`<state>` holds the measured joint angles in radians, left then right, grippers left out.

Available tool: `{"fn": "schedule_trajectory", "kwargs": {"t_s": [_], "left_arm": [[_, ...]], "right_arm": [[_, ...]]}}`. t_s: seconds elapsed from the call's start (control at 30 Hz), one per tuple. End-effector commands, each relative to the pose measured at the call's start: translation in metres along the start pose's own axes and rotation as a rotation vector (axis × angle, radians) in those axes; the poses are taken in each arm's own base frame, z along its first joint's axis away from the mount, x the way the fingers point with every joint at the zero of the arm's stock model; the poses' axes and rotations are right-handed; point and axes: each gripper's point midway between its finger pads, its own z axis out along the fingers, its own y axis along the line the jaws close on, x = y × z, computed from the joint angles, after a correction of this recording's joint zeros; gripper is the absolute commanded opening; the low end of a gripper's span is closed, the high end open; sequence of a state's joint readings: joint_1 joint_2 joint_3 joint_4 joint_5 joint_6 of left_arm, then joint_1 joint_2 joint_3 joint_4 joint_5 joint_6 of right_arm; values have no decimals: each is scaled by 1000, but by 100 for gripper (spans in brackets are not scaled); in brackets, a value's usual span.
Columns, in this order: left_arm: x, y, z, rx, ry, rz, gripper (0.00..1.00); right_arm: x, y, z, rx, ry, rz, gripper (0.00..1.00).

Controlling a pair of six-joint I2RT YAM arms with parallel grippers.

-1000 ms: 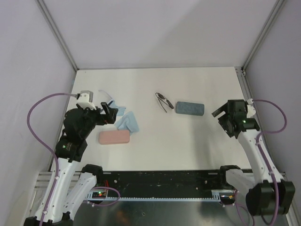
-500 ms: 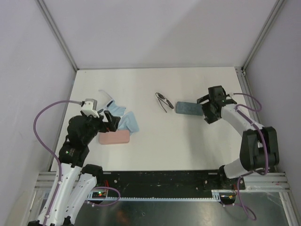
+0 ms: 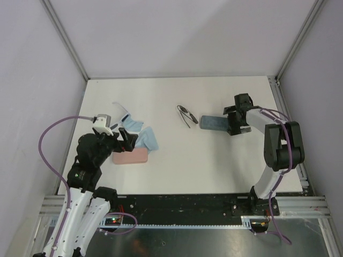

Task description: Organize the sunglasses

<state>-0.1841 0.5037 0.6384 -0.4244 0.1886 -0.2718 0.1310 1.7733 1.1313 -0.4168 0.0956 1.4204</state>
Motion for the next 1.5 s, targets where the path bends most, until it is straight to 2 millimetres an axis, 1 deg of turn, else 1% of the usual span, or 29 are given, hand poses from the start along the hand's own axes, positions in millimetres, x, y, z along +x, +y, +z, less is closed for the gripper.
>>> {"fn": "schedule_trajectory", "kwargs": {"t_s": [0.0,0.07,0.1,0.13,0.23,0.27,0.33,0.37,0.43,0.53,0.67,0.73,0.83,0.87,0.9,0.93,0.97,1.0,1.03,1.07,1.1,1.13,1.17,1.2,1.23,1.27,1.33,1.47], "left_arm": [[-5,-8,2,41,-23,-2,100],[-4,-8,2,41,-22,-2,100],[-5,-8,2,41,-23,-2,100],[-4,-8,2,40,-22,-2,100],[-3,-7,4,41,-17,-3,100],[-2,-7,5,40,-12,-5,100],[2,-6,7,39,2,-10,100],[3,-6,8,39,8,-13,100],[7,-5,11,40,25,-19,100],[11,-6,15,45,48,-22,99],[18,-11,20,73,87,-28,100],[25,-17,24,100,122,-36,100],[41,-30,35,141,216,-46,100],[45,-37,38,157,247,-44,100],[52,-42,44,158,286,-47,100],[54,-55,47,182,310,-31,100],[59,-63,54,178,340,-10,100],[58,-79,59,197,352,25,100],[62,-89,68,193,377,70,100],[56,-110,74,224,375,119,100],[61,-124,83,243,401,176,100],[63,-145,94,299,420,263,100],[64,-161,102,337,428,326,100],[62,-178,116,366,426,383,100],[62,-188,128,377,425,423,100],[57,-200,143,396,414,463,100],[55,-222,168,452,408,532,100],[60,-248,219,509,391,650,100]], "right_arm": [[-15,14,9,-11,-23,94,99],[-20,11,13,-1,-37,99,99],[-23,11,14,-1,-44,98,95],[-25,11,15,0,-48,94,88],[-31,11,14,-3,-63,78,71],[-33,12,13,-4,-65,74,61],[-35,9,10,3,-63,57,47],[-36,9,7,2,-64,45,44],[-37,6,1,7,-66,10,41],[-35,1,-10,14,-62,-79,40],[-25,-9,-25,3,-16,-214,41],[-21,-19,-33,-6,5,-264,40],[-25,-32,-48,-36,-7,-315,36],[-27,-37,-55,-50,-15,-326,36],[-29,-47,-58,-49,-18,-343,37],[-30,-50,-65,-67,-23,-355,38],[-33,-58,-70,-73,-25,-375,40],[-35,-62,-76,-86,-28,-392,42],[-40,-67,-84,-99,-42,-408,45],[-43,-73,-89,-102,-47,-424,49],[-48,-79,-96,-112,-59,-446,56],[-51,-83,-102,-123,-70,-469,64],[-54,-87,-109,-135,-86,-503,72],[-55,-89,-115,-154,-86,-528,81],[-55,-91,-123,-175,-94,-564,87],[-55,-92,-129,-194,-97,-601,90],[-54,-95,-142,-236,-103,-649,94],[-49,-95,-173,-339,-124,-700,96]]}}
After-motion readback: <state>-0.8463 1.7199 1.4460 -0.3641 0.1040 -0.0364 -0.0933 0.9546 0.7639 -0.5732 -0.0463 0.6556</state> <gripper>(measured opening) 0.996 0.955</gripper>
